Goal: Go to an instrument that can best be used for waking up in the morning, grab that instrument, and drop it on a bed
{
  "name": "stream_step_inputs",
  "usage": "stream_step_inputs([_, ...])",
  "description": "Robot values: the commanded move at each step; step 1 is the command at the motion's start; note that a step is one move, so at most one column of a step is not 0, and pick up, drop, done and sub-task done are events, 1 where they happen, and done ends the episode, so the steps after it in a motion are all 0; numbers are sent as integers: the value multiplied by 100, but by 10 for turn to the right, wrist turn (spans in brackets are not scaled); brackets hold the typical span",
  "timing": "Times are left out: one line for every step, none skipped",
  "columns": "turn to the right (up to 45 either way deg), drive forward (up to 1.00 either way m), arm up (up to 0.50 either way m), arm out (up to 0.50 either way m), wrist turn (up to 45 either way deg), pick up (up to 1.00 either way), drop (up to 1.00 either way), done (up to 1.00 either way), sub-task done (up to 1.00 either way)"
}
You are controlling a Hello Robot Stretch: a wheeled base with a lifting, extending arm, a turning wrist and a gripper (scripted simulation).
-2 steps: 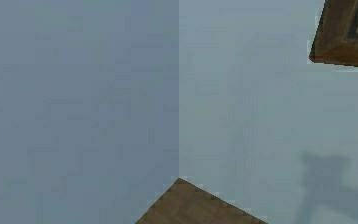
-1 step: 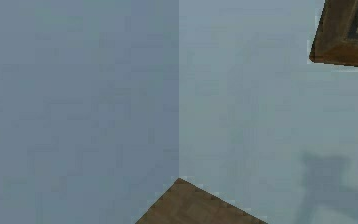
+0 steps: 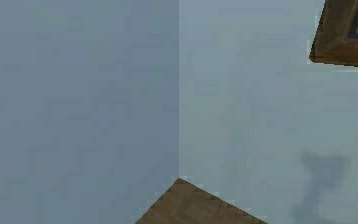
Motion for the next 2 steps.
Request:
stream_step_inputs([0,0,0,0,0,100,0,0,0])
stream_step_inputs([0,0,10,0,0,0,0,0,0])
